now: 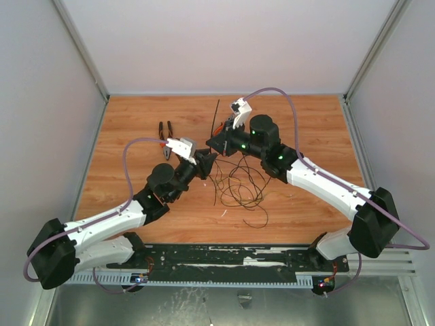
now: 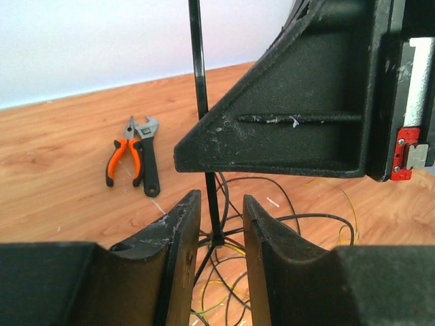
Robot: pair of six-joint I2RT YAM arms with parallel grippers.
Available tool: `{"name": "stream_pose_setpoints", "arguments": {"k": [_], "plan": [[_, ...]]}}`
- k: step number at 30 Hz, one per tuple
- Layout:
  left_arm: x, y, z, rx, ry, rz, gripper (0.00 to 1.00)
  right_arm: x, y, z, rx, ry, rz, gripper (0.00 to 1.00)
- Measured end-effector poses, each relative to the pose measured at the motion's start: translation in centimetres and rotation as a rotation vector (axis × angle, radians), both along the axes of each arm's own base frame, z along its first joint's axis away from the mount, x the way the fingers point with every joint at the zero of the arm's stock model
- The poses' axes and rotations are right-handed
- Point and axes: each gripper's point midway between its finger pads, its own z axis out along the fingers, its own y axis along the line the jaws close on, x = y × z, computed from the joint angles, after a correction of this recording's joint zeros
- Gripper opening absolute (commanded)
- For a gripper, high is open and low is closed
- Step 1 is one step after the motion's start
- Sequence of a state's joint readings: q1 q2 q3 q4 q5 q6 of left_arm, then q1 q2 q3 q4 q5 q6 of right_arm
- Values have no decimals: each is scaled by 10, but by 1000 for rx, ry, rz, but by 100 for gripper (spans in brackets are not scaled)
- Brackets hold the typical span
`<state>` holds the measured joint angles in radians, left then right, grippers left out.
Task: Zip-tie the wires
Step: Tie the cable at the center of the board.
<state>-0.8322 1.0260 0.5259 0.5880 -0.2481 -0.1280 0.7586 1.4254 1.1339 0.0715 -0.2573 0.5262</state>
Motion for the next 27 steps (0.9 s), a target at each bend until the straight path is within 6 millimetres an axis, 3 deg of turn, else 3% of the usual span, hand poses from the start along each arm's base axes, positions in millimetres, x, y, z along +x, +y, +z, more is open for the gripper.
{"name": "stream_pose_setpoints", "arguments": {"k": [10, 27], "plan": [[2, -3, -10, 14, 22, -3, 22, 0, 0, 0, 0, 0, 0, 0], [1, -2, -16, 23, 30, -4, 16, 0, 0, -1, -3, 2, -2, 0]]}}
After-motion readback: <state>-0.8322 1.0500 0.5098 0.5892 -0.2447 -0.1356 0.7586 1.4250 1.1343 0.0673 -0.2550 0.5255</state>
